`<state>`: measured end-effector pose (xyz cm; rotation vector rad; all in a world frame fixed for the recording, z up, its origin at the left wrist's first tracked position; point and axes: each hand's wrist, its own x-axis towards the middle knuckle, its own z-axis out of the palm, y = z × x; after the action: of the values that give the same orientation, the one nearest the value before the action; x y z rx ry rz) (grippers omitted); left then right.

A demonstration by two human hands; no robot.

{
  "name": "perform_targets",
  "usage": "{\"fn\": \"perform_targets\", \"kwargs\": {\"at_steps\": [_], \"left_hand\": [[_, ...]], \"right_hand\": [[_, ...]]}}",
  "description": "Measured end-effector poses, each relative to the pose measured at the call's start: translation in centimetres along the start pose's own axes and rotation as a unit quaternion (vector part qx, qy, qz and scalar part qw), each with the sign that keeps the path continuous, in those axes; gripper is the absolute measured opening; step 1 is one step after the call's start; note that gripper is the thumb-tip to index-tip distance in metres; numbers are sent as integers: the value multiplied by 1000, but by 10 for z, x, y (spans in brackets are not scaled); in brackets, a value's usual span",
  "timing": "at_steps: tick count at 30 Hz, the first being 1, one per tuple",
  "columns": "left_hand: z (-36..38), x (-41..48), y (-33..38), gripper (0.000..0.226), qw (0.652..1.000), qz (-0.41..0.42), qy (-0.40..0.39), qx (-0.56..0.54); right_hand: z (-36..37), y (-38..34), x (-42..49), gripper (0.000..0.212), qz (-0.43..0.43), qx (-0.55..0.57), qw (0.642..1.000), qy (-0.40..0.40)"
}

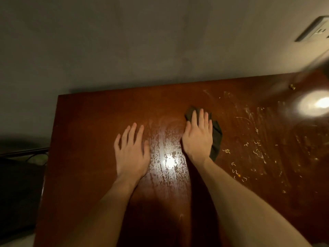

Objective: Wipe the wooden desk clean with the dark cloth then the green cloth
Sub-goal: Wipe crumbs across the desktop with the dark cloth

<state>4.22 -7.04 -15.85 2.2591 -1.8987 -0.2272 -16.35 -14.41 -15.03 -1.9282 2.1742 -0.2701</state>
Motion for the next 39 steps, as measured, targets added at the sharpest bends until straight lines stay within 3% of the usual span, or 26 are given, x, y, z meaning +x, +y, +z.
{"fn": "perform_targets", "kwargs": {"at_steps": [4,8,11,15,21,26,31,33,36,39], "left_hand": [[-5,-2,4,63,1000,4,0,5],[-2,-3,5,63,1000,8,3,17],[3,-2,1,63,1000,10,10,16],[4,2,0,63,1000,6,19,1],[2,1,-1,64,1000,-1,2,10],[-14,26,21,49,998,27,0,56],[-3,105,66,55,990,139,-17,12],[9,132,78,58,993,118,-25,-12],[24,138,76,60,995,94,25,-21],[24,136,74,58,994,105,25,-32]], "right_hand": [[1,-5,-79,58,-132,-32,990,-42],[4,-19,-48,58,-242,-49,966,-74],[12,-29,19,58,-219,-37,974,-48],[11,-21,94,62,-99,-38,994,-18],[17,-22,29,62,45,4,998,46],[16,-29,-26,60,-60,4,998,-10],[15,-25,41,55,-180,-6,983,-20],[15,-23,78,55,-181,-9,983,-21],[14,-13,122,57,-169,-25,985,-12],[9,-2,147,60,-90,-33,995,14]]}}
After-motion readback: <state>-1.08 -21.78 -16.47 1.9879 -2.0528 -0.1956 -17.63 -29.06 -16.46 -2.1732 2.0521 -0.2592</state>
